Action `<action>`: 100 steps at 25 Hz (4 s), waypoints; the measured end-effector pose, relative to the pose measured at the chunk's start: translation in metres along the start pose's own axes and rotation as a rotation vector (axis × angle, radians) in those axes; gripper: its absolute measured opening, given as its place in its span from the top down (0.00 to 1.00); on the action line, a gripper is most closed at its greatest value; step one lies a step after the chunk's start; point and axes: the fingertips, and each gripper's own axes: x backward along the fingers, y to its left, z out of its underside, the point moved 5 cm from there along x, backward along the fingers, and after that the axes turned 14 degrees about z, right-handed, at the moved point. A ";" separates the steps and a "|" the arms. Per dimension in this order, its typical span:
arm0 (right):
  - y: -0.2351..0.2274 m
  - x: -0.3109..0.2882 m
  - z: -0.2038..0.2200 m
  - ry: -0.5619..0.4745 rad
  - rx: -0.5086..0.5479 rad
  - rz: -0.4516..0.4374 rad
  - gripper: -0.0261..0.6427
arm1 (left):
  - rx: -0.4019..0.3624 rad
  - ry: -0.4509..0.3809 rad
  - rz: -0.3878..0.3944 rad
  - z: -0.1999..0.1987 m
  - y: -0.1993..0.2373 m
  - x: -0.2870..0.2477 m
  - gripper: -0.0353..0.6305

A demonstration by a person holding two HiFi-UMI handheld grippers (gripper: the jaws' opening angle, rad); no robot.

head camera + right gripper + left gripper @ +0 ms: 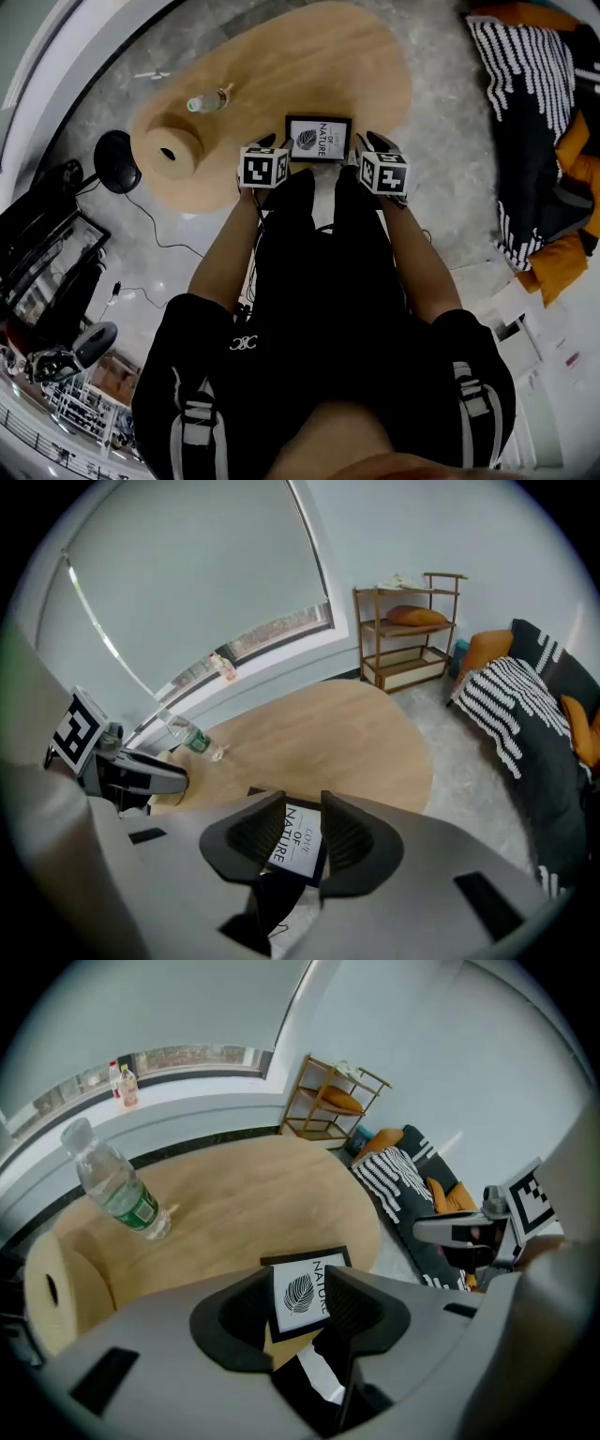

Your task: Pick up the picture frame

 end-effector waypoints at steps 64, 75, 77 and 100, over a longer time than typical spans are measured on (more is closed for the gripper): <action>0.000 0.344 -0.171 -0.842 0.151 -0.052 0.84 | -0.467 -0.780 -0.201 -0.117 -0.254 0.305 0.83; 0.024 0.445 -0.199 -1.070 0.136 -0.033 0.85 | -0.626 -0.922 -0.254 -0.124 -0.302 0.395 0.83; 0.033 0.444 -0.203 -1.078 0.144 -0.029 0.85 | -0.626 -0.937 -0.249 -0.126 -0.293 0.399 0.83; 0.033 0.449 -0.212 -1.073 0.153 -0.067 0.85 | -0.566 -0.936 -0.250 -0.128 -0.299 0.407 0.83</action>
